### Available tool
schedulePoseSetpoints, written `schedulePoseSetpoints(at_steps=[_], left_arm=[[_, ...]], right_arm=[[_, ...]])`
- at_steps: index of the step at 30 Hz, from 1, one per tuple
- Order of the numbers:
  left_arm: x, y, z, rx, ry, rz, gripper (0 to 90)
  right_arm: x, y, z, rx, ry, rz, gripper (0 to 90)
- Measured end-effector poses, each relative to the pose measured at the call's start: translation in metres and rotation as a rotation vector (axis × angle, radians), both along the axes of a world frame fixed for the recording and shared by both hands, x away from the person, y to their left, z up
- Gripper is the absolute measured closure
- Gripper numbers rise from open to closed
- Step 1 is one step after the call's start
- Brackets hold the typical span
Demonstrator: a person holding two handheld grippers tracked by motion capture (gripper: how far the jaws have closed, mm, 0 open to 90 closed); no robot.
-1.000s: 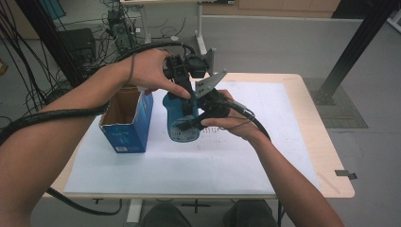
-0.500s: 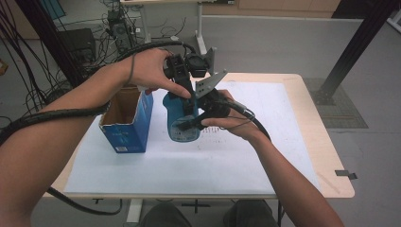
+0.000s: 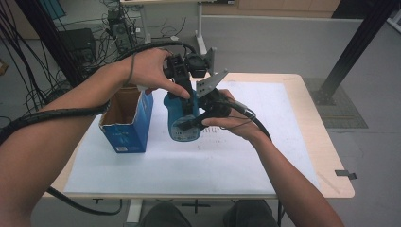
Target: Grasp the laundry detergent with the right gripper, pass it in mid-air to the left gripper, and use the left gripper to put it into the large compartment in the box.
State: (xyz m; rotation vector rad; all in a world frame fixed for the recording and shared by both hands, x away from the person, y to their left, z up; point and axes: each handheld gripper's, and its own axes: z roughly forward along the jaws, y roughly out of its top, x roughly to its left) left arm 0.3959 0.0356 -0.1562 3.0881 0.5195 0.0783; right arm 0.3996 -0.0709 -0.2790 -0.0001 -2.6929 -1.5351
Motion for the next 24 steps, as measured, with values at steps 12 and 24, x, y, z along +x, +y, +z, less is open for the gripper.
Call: schedulePoseSetpoints(at_steps=[12, 24], left_arm=[[-0.0023, -0.0034, 0.0, 0.017, 0.008, -0.024, 20.4], [-0.0026, -0.0029, -0.0004, 0.014, 0.025, -0.035, 29.2]], right_arm=[[-0.001, -0.001, 0.0016, 0.016, -0.013, 0.011, 43.6], [-0.0012, -0.0004, 0.0015, 0.017, -0.023, 0.021, 43.6]])
